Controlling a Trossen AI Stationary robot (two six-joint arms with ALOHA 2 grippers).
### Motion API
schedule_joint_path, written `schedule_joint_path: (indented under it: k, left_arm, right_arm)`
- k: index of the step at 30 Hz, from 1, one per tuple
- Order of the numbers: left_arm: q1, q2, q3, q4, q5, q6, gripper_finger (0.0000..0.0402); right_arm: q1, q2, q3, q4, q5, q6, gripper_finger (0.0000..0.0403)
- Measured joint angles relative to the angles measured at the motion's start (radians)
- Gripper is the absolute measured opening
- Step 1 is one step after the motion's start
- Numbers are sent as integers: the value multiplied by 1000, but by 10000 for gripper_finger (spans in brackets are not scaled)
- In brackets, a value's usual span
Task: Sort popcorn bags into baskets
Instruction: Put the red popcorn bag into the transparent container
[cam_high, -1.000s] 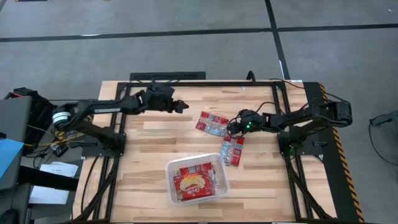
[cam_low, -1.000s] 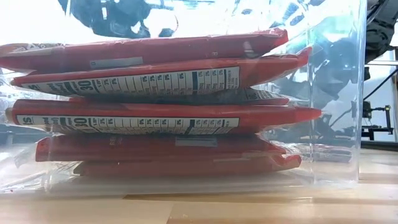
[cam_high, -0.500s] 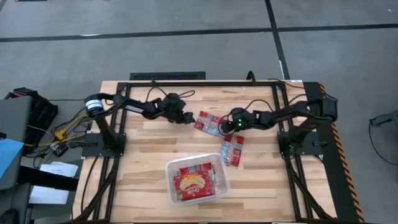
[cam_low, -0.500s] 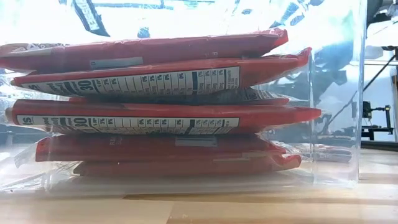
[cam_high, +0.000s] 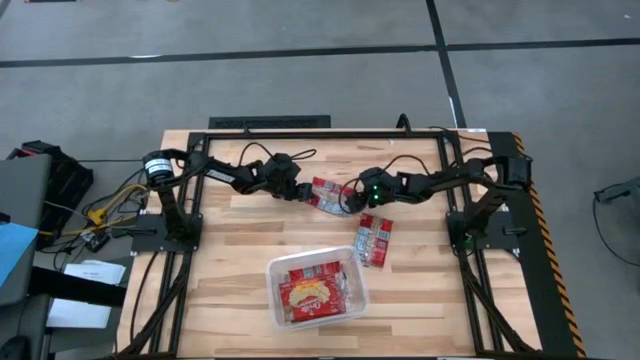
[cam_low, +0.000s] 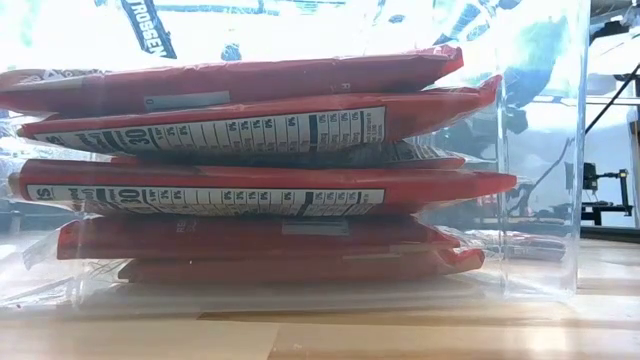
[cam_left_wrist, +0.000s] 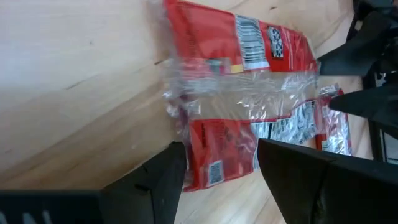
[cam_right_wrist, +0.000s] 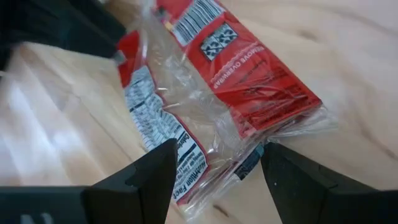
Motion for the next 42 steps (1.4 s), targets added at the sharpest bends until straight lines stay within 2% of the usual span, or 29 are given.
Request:
schedule_joint_path:
  k: [5,8,16,24,34,42]
  left_arm:
    - [-12,1,0,-6,-10,20,195]
    - [-13,2,0,-9,-14,11,170]
    - [-18,3,0,-9,-51,12,15]
    - [-18,-53,4,-22,-50,-37,1]
    - [-29,-320,43,-167,-80,-39,0]
    - [-134,-551,43,-211,-147,-93,0]
  right_arm:
    - [-17,31,42,-11,-24,-49,255]
    - [-13,71,62,-12,-35,-51,255]
    - [-14,116,88,1,-82,-55,255]
    - [-30,14,86,-60,-80,-96,255]
    - [-68,-233,88,-185,-79,-122,255]
    - [-48,-466,88,-237,-76,-95,255]
